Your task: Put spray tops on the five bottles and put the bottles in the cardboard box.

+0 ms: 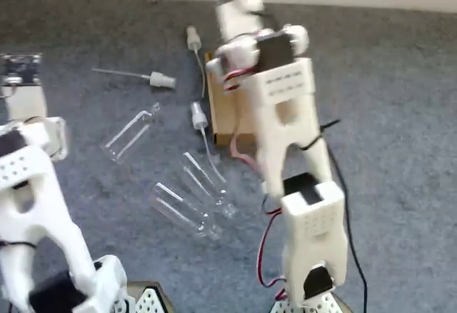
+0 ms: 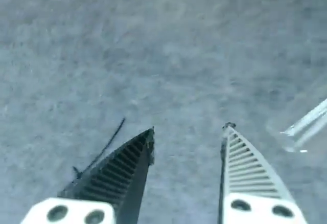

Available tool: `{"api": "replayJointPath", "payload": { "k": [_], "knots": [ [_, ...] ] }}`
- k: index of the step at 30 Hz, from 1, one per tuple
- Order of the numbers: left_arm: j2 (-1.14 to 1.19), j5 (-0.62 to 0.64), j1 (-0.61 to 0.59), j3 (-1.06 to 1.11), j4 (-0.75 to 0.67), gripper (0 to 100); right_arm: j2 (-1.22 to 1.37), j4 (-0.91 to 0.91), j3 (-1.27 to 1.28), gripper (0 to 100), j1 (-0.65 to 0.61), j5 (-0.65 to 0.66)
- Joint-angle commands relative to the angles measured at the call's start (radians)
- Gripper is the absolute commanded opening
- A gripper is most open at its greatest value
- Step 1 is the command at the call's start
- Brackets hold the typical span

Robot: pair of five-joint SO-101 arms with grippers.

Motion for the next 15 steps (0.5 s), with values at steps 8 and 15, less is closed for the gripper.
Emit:
{"api": "replayJointPath", "payload": {
  "k": [8,15],
  "knots": [
    [0.216,-0.164,-0.18,-0.097,-0.141,20,-0.278,0.019,0.527,15.3,-0.194,0.003],
    [0.24,-0.164,-0.177,-0.097,-0.155,20,-0.699,-0.142,1.17,15.6,-0.447,0.031]
  ]
}}
